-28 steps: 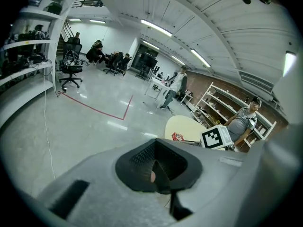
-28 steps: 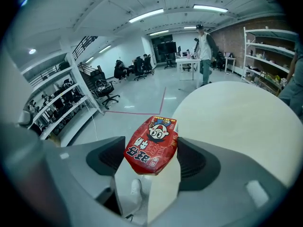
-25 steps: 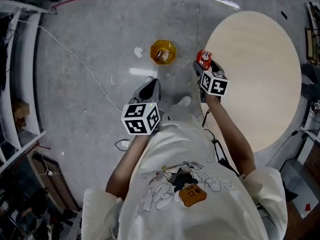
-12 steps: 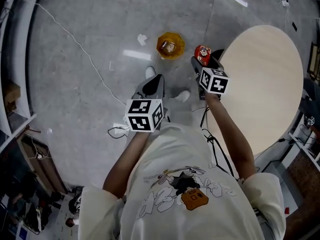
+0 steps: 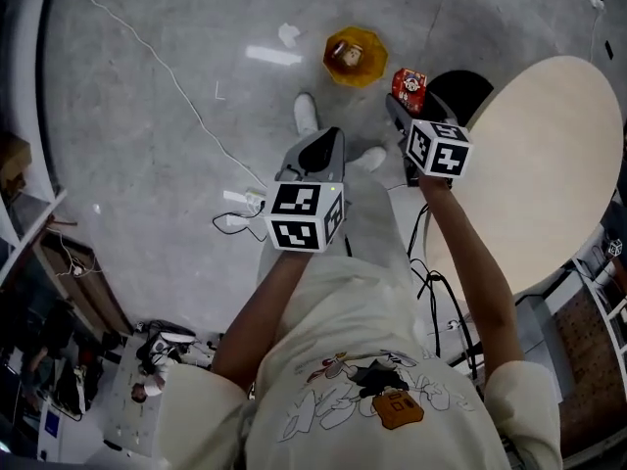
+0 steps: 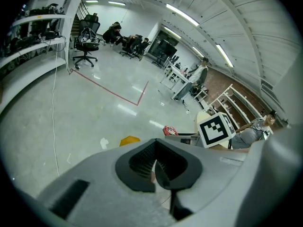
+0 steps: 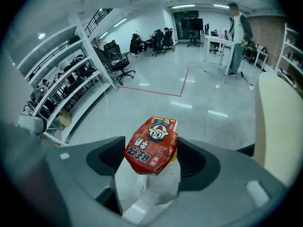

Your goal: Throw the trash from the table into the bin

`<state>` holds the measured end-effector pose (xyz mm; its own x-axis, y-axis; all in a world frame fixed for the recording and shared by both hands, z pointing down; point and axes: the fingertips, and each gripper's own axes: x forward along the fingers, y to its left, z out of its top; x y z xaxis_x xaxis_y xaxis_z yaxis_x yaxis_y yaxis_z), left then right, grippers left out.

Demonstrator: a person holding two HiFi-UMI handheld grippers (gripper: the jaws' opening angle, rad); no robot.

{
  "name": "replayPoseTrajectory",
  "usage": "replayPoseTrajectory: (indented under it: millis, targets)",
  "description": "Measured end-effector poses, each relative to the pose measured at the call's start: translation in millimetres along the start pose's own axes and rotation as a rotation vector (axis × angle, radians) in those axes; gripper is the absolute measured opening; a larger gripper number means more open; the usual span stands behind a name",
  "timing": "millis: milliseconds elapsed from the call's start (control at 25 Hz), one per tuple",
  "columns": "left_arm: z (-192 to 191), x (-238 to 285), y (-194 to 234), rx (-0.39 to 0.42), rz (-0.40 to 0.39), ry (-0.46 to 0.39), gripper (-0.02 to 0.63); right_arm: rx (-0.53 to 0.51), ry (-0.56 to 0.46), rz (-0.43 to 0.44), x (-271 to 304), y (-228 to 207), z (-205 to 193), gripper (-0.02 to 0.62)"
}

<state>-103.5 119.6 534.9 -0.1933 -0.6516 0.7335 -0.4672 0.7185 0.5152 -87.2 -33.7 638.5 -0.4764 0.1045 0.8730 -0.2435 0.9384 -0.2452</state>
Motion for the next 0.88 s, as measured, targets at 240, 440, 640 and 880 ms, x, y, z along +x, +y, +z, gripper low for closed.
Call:
replayPoseTrajectory:
  millis: [240,440,640,880]
  targets:
    - [-16,45,27,-0.039,0.026,0.022,0.003,-0.027,0.024,0.010,46,-10,0,0.353]
    - [-30,54,47,-0.054,0.012,0.020,0.003,-0.032,0.036,0.001,67,0,-14,0.353]
    - [-49,79,67,-0.054,-0.001,0.026,0.003,-0.036,0.026,0.002,96,1,-22,0.353]
    - [-88,116,104,-0.105,0.041,0.070,0.003,-0.032,0.091,0.051,145,7,-58,0.351]
